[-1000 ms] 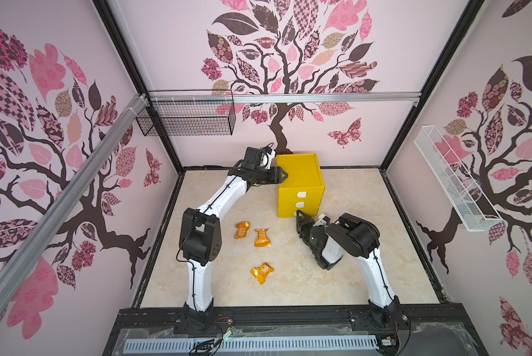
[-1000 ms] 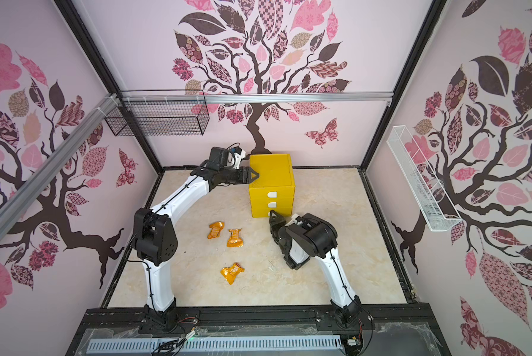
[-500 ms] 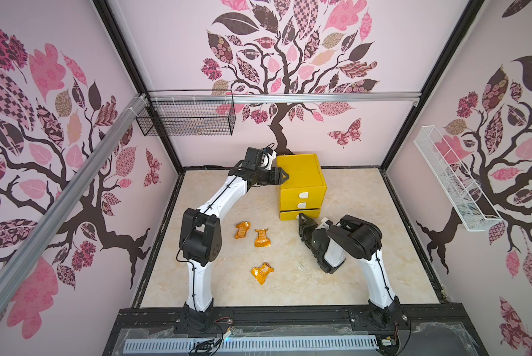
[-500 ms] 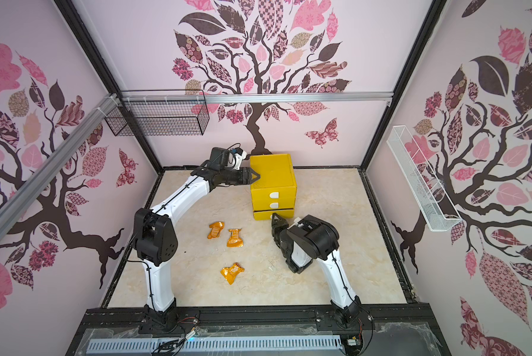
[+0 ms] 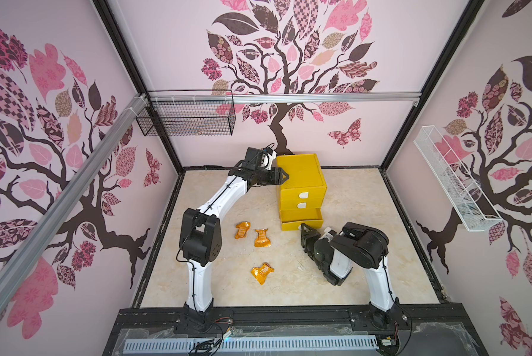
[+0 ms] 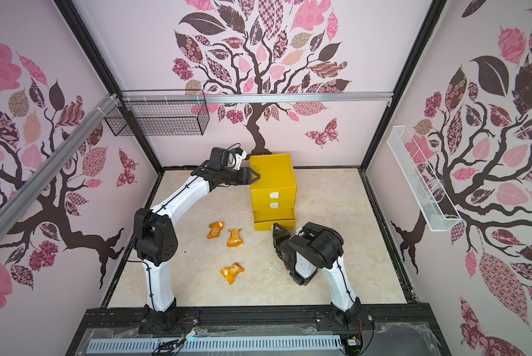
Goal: Place the cookies into the drawer by color
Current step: Open the drawer in the storage box.
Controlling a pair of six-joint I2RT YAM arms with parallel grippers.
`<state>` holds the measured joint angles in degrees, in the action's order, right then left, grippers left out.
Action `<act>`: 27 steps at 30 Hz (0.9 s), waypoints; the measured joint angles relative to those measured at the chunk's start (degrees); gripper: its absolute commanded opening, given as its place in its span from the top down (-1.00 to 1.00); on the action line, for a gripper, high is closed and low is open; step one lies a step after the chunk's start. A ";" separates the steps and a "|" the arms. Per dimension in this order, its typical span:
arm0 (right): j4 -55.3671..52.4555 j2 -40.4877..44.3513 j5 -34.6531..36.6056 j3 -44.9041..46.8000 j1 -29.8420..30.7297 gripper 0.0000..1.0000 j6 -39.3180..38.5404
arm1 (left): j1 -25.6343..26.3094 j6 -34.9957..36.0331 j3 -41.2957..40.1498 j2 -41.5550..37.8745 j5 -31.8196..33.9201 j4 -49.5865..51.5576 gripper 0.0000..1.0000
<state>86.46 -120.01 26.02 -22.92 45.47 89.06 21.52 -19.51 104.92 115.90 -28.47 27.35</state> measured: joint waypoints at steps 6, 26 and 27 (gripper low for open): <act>0.42 1.57 1.20 3.26 2.43 0.27 1.77 | 0.00 -0.04 0.00 0.00 -0.09 0.00 -0.30; 1.05 4.28 4.11 8.41 8.15 0.26 4.00 | 0.02 -0.17 -0.07 -0.04 -0.11 0.00 -0.30; 1.05 4.42 4.11 8.68 8.28 0.23 4.20 | 0.02 -0.17 -0.09 -0.04 -0.11 -0.04 -0.30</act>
<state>87.50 -115.59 30.13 -14.24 53.76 93.25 21.54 -19.68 104.84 115.85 -28.58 27.31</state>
